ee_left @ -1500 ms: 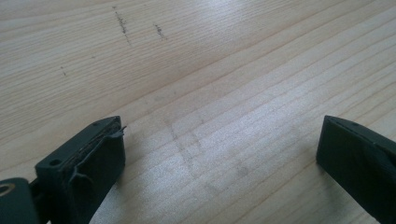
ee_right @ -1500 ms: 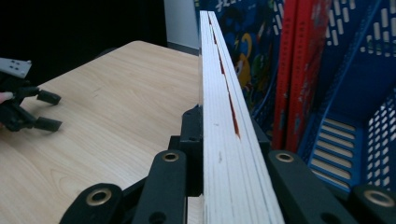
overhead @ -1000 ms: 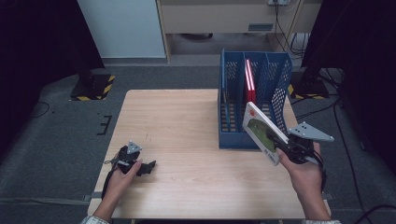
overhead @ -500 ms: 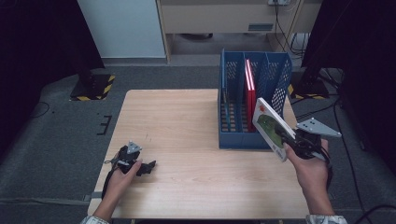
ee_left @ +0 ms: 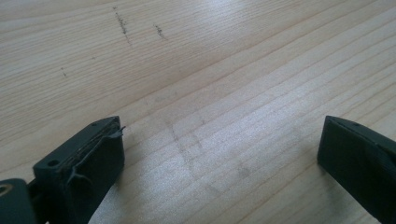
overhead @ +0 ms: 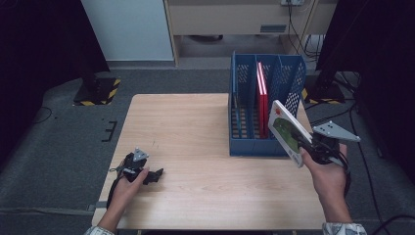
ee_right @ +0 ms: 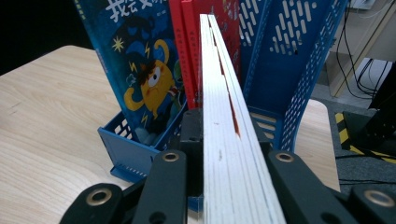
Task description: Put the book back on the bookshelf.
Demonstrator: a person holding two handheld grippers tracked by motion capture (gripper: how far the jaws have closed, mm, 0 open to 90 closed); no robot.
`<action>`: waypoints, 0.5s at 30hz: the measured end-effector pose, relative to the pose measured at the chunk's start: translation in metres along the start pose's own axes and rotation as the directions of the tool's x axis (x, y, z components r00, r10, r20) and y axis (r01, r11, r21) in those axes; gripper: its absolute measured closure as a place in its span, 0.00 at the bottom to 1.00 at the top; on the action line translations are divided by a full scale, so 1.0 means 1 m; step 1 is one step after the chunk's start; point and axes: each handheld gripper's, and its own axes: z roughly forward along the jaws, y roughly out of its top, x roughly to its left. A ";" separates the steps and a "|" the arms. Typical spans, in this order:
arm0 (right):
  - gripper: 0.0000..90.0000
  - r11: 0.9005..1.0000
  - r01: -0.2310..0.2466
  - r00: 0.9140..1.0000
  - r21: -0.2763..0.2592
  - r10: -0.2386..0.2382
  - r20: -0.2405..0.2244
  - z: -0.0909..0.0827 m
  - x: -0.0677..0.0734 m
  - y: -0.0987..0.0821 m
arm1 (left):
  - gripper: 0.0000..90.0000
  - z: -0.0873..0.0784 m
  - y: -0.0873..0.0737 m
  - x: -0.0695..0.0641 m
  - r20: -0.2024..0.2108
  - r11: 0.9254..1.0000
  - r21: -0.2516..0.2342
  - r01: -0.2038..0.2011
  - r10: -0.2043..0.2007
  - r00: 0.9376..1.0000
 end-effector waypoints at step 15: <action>0.85 0.998 -0.047 0.998 -0.038 0.048 0.042 0.004 -0.015 0.011 | 0.00 0.000 -0.001 0.000 -0.003 1.000 -0.007 0.002 -0.002 1.000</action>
